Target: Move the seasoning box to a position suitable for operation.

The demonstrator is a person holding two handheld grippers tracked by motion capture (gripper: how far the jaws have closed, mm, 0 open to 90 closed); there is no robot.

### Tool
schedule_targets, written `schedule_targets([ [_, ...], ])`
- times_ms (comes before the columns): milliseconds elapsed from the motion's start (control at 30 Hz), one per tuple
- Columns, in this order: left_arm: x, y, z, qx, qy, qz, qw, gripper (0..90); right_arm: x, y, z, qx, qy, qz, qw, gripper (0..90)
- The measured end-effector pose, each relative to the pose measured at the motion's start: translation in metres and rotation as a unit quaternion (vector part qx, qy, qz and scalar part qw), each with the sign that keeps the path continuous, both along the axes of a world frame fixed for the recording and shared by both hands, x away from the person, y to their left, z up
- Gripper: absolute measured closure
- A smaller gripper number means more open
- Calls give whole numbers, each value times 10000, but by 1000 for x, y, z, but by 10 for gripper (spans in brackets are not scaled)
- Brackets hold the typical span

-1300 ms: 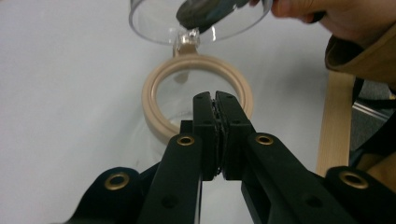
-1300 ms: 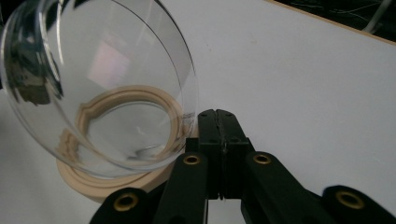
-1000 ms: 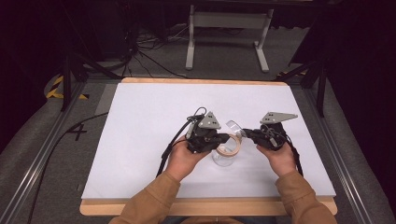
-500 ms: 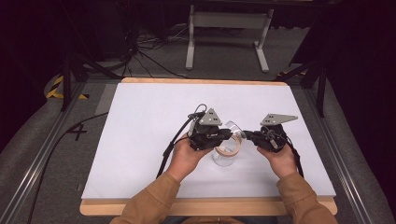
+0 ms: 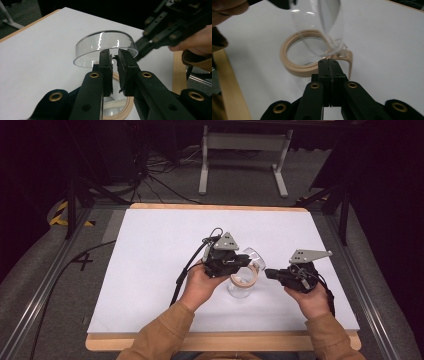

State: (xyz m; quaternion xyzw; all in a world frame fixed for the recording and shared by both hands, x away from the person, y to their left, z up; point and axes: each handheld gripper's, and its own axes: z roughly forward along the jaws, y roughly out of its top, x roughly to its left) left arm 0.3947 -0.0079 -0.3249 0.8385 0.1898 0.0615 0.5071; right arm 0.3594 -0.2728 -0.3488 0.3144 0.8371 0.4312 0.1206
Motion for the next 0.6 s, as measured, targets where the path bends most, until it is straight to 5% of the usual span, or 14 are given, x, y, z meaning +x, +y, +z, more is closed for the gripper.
schedule_targets([
  [167,0,-1,0,5,31,-6,10000,808,-11,21,6,-10,-301,328,9990,897],
  [467,2,7,-1,78,86,71,9999,787,-11,25,10,148,-873,47,9961,896],
  [600,0,13,1,206,15,197,9996,767,-8,19,12,283,-921,-54,9953,896],
])
